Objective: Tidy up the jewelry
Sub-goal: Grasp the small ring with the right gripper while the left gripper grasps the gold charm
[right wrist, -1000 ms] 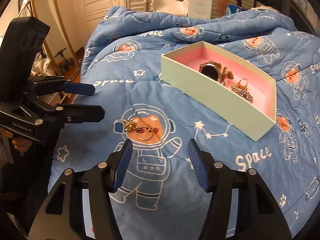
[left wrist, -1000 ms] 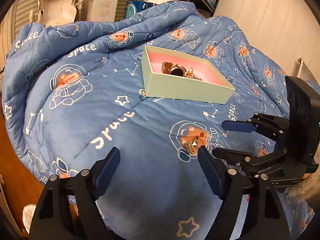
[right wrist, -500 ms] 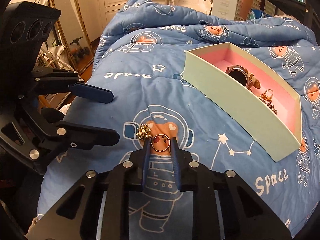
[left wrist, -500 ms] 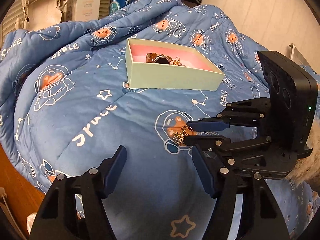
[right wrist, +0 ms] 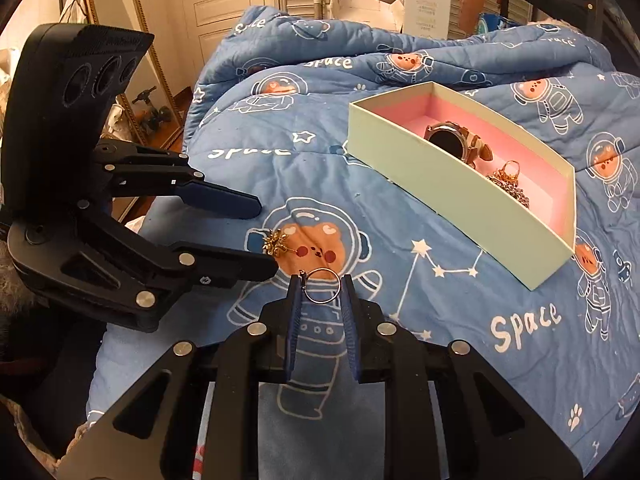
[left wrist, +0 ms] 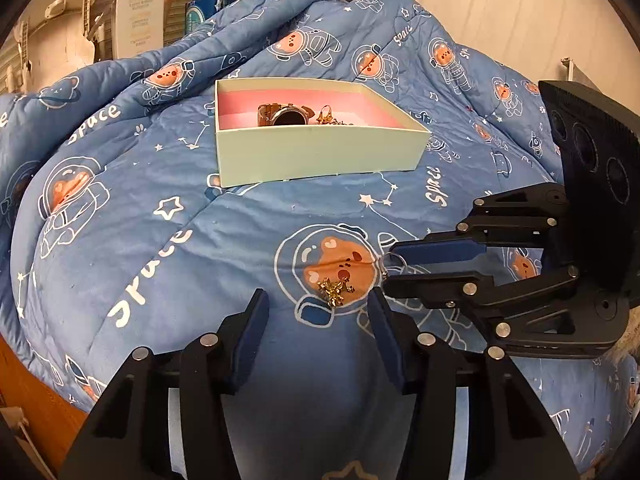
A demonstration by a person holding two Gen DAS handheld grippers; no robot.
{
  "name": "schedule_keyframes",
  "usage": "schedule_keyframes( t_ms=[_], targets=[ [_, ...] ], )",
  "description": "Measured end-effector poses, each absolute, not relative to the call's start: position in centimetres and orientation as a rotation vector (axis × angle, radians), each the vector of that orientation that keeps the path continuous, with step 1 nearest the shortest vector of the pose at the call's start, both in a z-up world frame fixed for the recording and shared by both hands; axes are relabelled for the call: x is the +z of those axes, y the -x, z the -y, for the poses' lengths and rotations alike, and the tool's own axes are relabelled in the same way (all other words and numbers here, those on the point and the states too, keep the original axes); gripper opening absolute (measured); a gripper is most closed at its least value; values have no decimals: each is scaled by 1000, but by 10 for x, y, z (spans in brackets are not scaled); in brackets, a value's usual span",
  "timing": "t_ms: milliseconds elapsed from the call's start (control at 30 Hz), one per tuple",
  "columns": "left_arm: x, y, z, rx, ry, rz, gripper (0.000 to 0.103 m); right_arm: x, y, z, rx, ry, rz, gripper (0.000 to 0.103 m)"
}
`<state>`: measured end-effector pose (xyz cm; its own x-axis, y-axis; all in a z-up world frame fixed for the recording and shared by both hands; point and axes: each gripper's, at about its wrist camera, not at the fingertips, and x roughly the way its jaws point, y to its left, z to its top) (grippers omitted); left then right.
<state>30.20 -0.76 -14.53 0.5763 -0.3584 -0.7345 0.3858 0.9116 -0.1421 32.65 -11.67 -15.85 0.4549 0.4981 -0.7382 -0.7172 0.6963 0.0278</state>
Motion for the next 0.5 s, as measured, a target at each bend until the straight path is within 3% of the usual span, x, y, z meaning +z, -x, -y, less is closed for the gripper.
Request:
schedule_keyframes(
  t_ms=[167, 500],
  targets=[
    [-147, -306, 16, -434, -61, -847, 46, -161, -323, 128, 733, 278, -812, 20],
    [-152, -307, 26, -422, -97, -842, 17, -164, -320, 133, 693, 219, -827, 20]
  ],
)
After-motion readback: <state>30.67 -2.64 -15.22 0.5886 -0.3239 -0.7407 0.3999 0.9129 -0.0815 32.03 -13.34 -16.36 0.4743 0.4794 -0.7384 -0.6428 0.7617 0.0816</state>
